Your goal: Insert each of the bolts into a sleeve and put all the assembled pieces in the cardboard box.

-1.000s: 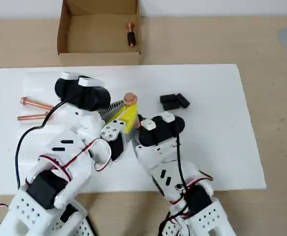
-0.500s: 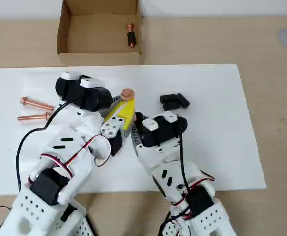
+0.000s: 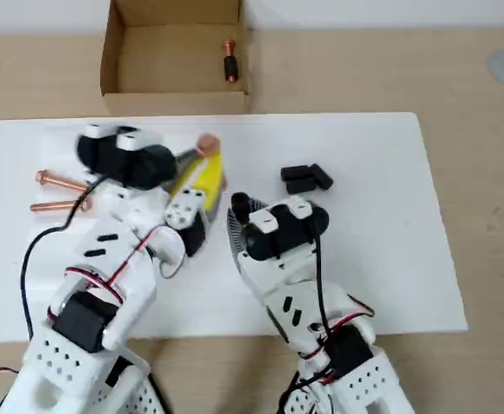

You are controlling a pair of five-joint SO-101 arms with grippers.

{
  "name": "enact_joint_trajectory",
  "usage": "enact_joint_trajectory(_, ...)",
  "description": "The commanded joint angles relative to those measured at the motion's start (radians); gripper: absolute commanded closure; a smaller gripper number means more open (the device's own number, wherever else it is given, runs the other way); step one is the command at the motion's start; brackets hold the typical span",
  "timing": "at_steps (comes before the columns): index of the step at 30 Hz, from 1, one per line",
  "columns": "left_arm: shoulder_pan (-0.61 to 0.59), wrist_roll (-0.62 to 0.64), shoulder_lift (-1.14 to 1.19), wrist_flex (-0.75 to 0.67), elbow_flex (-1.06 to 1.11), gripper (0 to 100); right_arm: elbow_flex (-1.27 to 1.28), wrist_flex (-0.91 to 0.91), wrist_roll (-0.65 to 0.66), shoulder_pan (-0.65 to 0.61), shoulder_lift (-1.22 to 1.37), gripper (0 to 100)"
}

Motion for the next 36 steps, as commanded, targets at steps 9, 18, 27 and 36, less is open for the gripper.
enact_joint_trajectory(9, -0.060, -0.037, -0.013, -0.245, 0.092, 99, -0.004, -0.077, 0.057, -0.010, -0.119, 98.7)
enact_joint_trajectory(18, 0.049, -0.196, -0.010, -0.255, 0.098, 99, -0.004, -0.068, 0.057, -0.010, -0.119, 98.7)
enact_joint_trajectory(27, 0.046, -0.207, -0.025, -0.249, 0.114, 99, -0.002, -0.114, 0.055, -0.059, -0.125, 98.7)
enact_joint_trajectory(36, 0.003, -0.201, -0.251, -0.150, 0.224, 99, -0.004, -0.124, 0.106, -0.137, -0.125, 98.7)
